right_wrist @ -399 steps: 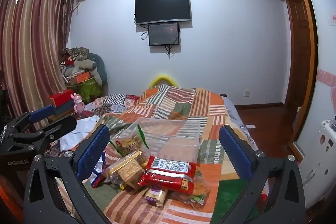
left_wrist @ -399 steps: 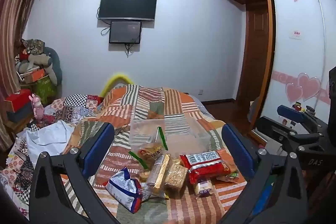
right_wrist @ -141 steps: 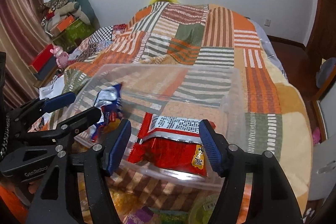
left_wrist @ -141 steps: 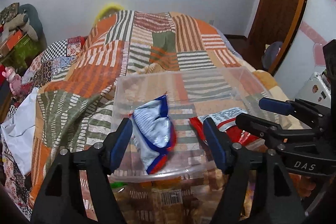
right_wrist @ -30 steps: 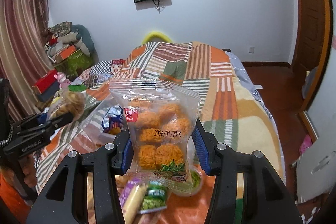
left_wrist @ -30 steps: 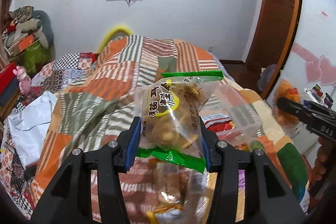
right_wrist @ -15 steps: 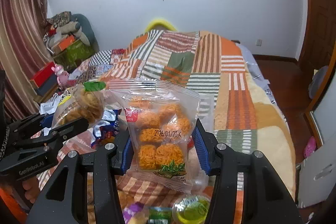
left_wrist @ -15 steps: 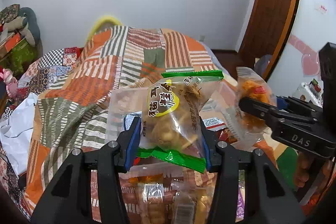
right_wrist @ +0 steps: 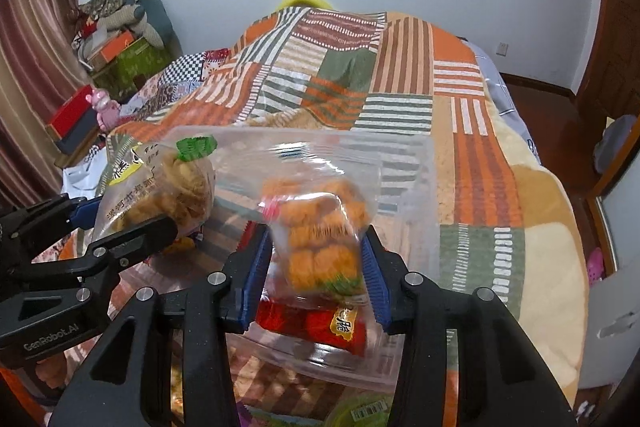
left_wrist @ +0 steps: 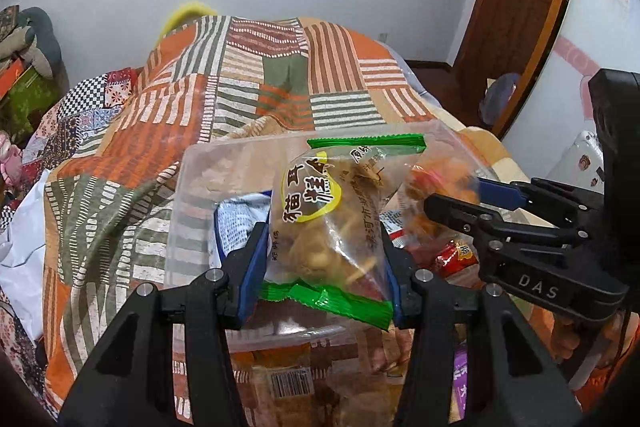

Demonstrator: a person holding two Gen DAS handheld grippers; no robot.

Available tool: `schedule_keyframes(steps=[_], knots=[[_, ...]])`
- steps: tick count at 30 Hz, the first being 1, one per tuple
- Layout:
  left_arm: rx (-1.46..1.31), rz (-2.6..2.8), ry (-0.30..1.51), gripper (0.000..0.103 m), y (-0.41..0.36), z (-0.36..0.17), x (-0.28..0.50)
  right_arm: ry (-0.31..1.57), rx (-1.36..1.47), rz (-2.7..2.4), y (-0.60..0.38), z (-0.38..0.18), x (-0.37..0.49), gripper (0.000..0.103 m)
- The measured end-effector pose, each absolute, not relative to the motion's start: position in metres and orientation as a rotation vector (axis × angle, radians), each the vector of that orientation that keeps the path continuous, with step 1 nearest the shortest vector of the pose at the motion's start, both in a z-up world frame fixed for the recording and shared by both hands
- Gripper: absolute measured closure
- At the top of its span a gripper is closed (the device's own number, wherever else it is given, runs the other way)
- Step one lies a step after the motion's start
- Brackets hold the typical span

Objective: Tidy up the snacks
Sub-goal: 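Lift both bags over the clear box and open both tools to drop them, then move both open tools back down to the remaining snacks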

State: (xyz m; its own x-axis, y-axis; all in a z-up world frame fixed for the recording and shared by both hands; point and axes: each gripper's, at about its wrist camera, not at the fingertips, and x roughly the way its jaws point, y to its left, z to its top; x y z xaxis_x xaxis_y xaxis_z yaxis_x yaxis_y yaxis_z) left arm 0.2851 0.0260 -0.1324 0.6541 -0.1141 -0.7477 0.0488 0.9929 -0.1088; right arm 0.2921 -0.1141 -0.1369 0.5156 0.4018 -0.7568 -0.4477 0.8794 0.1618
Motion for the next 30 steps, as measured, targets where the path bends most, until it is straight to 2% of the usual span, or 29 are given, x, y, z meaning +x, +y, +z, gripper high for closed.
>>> schedule_keyframes(steps=[6, 13, 20, 30], knots=[[-0.066, -0.097, 0.851, 0.048, 0.019, -0.131, 0.283, 0.88, -0.068, 0.511, -0.115, -0.131, 0.288, 0.062], [-0.068, -0.098, 0.823, 0.048, 0.021, -0.117, 0.269, 0.85, -0.073, 0.523, -0.118, -0.118, 0.276, 0.059], [-0.07, -0.085, 0.778, 0.044, 0.029, -0.098, 0.24, 0.793, -0.066, 0.536, -0.125, -0.098, 0.251, 0.053], [-0.075, -0.067, 0.754, 0.04, 0.036, -0.089, 0.188, 0.771, -0.086, 0.546, -0.134, -0.095, 0.21, 0.053]])
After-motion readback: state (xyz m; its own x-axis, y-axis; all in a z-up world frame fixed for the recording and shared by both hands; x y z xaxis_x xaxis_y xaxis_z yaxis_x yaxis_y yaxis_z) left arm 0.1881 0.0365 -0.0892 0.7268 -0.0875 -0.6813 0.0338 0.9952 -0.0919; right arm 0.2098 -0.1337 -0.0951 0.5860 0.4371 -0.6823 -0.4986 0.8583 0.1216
